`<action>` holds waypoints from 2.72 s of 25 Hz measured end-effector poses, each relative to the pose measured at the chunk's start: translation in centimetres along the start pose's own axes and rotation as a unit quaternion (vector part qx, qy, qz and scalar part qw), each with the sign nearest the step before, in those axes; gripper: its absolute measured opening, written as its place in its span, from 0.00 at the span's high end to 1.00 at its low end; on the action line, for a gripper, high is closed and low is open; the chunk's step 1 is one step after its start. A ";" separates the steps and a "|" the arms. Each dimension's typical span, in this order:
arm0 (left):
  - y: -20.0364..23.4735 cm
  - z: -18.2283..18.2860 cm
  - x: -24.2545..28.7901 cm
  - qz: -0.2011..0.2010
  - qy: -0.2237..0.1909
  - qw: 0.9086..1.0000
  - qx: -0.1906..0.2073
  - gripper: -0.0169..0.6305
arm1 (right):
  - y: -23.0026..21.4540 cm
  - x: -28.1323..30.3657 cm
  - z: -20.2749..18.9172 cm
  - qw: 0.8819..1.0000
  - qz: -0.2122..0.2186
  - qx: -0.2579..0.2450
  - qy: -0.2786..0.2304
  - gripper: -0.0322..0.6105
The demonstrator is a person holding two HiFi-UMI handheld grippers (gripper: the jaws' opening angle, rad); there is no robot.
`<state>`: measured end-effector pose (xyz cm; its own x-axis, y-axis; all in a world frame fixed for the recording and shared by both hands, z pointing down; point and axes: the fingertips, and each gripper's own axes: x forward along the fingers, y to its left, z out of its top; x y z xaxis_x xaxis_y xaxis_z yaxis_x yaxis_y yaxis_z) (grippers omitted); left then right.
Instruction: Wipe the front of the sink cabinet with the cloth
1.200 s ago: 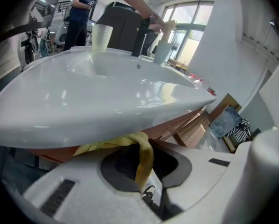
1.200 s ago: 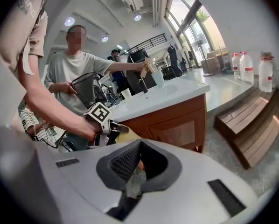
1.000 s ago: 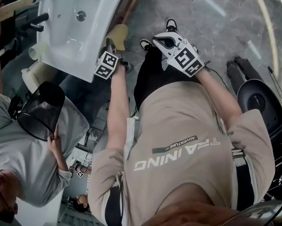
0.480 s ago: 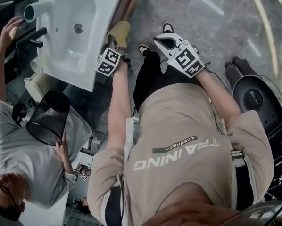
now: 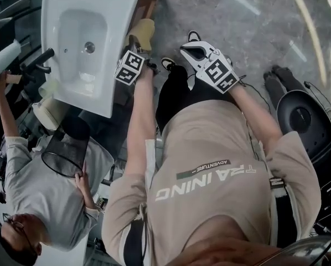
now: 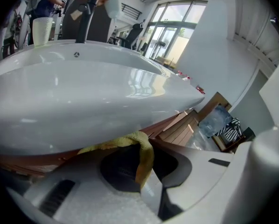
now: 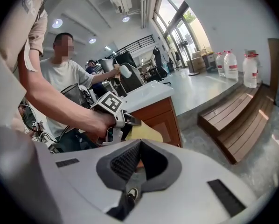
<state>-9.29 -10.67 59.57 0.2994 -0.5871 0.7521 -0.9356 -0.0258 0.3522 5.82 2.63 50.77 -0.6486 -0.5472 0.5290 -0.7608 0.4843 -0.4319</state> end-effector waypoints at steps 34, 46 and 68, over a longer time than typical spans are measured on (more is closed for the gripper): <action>-13.5 4.2 10.1 -0.085 -0.015 0.995 0.041 0.91 | -5.2 -1.2 -1.3 0.999 -0.028 0.025 0.016 0.93; -13.6 1.9 8.1 -0.124 0.002 0.990 0.067 0.91 | -3.0 -0.3 -2.6 0.999 -0.026 0.020 0.022 0.93; 11.8 -10.7 -8.9 0.021 0.043 0.999 -0.022 0.91 | 11.9 8.2 -5.3 0.987 0.100 -0.072 0.102 0.93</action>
<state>-20.98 2.95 62.97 0.2766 -0.5146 0.8116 -0.9390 0.0349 0.3421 -8.45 7.51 53.84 -0.7566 -0.2899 0.5861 -0.5985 0.6681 -0.4422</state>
